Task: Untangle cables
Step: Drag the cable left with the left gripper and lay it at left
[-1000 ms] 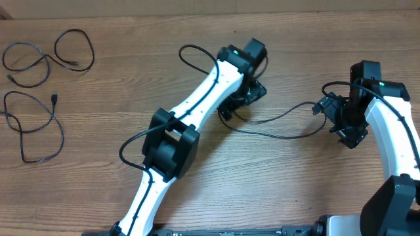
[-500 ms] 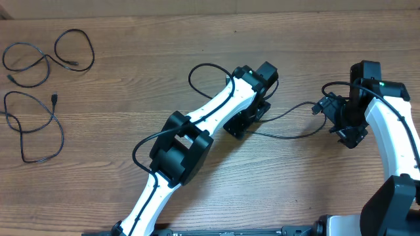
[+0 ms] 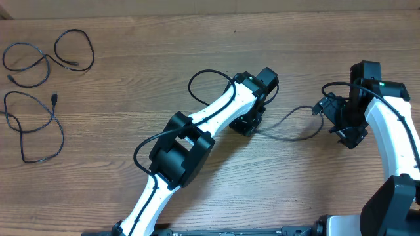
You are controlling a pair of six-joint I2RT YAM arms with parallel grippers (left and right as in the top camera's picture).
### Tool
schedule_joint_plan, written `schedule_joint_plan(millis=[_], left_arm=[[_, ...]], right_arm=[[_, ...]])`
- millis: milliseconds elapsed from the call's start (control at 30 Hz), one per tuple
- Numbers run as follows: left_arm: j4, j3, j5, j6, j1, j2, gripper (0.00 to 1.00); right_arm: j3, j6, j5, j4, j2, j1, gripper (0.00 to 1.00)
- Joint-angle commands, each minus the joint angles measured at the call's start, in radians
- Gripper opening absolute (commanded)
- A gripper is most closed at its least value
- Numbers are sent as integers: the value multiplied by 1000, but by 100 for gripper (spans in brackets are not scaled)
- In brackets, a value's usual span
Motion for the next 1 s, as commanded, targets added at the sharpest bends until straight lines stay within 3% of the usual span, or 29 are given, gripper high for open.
schedule_joint_plan(millis=[0,167,267,367,633,967], left_arm=[[-39,-43,-108,7,-3,22,4],[-163,-23,-257,75,54,-3,5],[-288,4,-379,83,121,-43,4],[-365,30,-490,165,226,-110,4],[-325,43,-586,534,533,-260,4],[-195,42,-586,958,808,-256,4]], right_arm=[[14,-18,2,3,-5,0,100],[14,-31,3,4,-5,0,100],[14,-31,3,7,-5,0,100],[14,-31,2,13,-5,0,100],[14,-31,2,16,-5,0,100],[14,-27,-1,93,-5,0,100]])
